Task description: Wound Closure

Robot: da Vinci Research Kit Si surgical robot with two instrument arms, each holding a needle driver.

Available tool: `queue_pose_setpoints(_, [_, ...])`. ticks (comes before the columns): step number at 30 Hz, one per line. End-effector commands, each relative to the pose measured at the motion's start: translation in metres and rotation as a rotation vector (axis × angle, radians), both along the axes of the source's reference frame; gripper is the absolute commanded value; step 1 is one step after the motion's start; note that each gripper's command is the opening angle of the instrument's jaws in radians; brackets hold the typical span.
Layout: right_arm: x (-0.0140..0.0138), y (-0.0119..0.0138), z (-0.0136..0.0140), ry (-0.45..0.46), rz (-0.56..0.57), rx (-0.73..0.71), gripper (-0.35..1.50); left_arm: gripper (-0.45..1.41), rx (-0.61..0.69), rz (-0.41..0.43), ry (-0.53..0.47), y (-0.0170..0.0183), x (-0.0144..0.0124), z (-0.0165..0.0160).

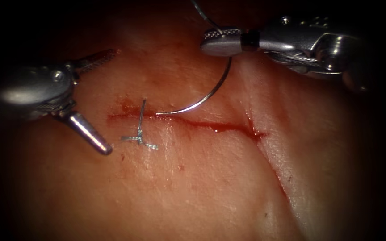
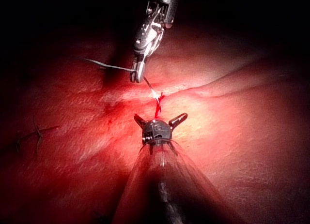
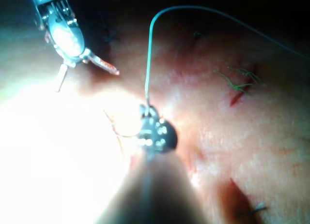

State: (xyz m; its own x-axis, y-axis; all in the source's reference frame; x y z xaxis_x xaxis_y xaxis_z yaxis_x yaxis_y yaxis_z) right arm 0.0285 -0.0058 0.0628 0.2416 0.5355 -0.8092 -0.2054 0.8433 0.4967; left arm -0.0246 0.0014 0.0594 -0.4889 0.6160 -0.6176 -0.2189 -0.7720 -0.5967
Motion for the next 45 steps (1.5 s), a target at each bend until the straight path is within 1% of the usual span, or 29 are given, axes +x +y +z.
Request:
queue_pose_setpoints(1, [0.0005,-0.0001,-0.0002,0.016,-0.029,-0.061,-0.35,0.96,0.044,-0.019,0.007,0.0000,-0.0007,0.0009])
queue_pose_setpoints(5, [0.0006,-0.0002,-0.0016,0.044,-0.081,-0.152,-0.35,0.88,0.164,-0.055,0.013,0.0006,-0.0013,0.0017])
queue_pose_setpoints(7, [0.0008,-0.0005,-0.0023,0.070,-0.112,-0.208,-0.35,0.79,0.212,-0.064,0.012,0.0010,-0.0019,0.0025])
queue_pose_setpoints(9, [0.0010,-0.0009,-0.0027,0.094,-0.142,-0.257,-0.35,0.73,0.230,-0.063,0.010,0.0009,-0.0024,0.0032])
queue_pose_setpoints(10, [0.0012,-0.0011,-0.0028,0.103,-0.156,-0.280,-0.35,0.73,0.240,-0.058,0.016,0.0009,-0.0027,0.0035])
queue_pose_setpoints(17, [0.0022,-0.0019,-0.0037,0.148,-0.218,-0.364,-0.35,0.73,0.251,-0.030,0.037,0.0006,-0.0044,0.0047])
queue_pose_setpoints(20, [0.0027,-0.0023,-0.0040,0.163,-0.236,-0.389,-0.35,0.73,0.252,-0.027,0.039,0.0003,-0.0046,0.0051])
queue_pose_setpoints(24, [0.0034,-0.0029,-0.0044,0.185,-0.260,-0.415,-0.35,0.67,0.247,-0.017,0.041,0.0000,-0.0050,0.0056])
queue_pose_setpoints(28, [0.0040,-0.0034,-0.0050,0.204,-0.280,-0.440,-0.35,0.67,0.244,-0.009,0.051,0.0000,-0.0056,0.0062])
queue_pose_setpoints(32, [0.0043,-0.0036,-0.0053,0.207,-0.285,-0.454,-0.35,0.61,0.242,-0.007,0.053,-0.0003,-0.0063,0.0067])
queue_pose_setpoints(36, [0.0043,-0.0038,-0.0051,0.207,-0.288,-0.468,-0.35,0.44,0.243,0.010,0.044,-0.0005,-0.0068,0.0069])
queue_pose_setpoints(37, [0.0043,-0.0038,-0.0051,0.208,-0.289,-0.468,-0.35,0.37,0.242,0.015,0.042,-0.0006,-0.0069,0.0069])
queue_pose_setpoints(42, [0.0044,-0.0043,-0.0053,0.217,-0.300,-0.487,-0.35,0.24,0.241,0.030,0.034,-0.0006,-0.0069,0.0071])
queue_pose_setpoints(45, [0.0044,-0.0045,-0.0054,0.226,-0.309,-0.499,-0.35,0.10,0.242,0.041,0.028,-0.0006,-0.0068,0.0071])
